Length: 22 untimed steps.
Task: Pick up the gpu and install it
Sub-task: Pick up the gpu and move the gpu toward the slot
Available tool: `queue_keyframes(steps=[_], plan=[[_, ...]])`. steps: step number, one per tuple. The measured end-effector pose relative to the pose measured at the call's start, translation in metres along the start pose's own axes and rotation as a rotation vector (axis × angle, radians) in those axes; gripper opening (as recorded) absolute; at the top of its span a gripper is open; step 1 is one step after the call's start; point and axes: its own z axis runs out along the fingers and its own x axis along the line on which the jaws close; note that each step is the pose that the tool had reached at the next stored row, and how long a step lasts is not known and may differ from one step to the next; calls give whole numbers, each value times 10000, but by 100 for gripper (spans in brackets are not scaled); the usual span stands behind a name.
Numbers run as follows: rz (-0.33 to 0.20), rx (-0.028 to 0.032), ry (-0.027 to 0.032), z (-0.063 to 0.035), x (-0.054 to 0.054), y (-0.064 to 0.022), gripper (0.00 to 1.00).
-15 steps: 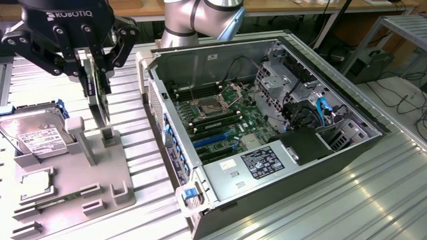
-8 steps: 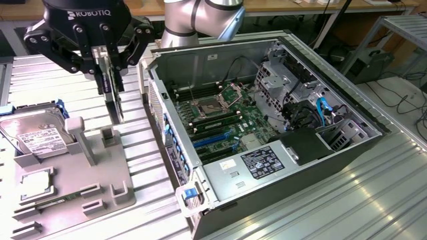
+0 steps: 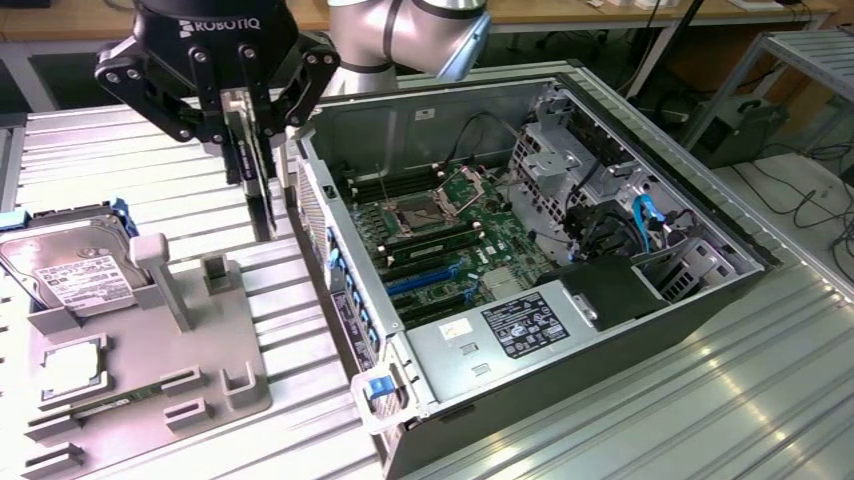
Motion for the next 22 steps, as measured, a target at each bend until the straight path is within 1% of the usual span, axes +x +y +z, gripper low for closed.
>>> queue_keyframes(steps=[4, 6, 12, 16, 17, 19, 21, 22], plan=[[0, 0, 0, 3, -89, 4, 28], [0, 0, 0, 5, -158, 7, 28], [0, 0, 0, 8, -235, 10, 28], [-1, 7, -1, 12, -322, 14, 28], [-8, 6, -1, 16, -373, 16, 28], [-292, -2, -3, 21, -491, 21, 28], [-322, -1, -2, 28, -574, 24, 28], [-323, -3, -3, 30, -592, 25, 28]])
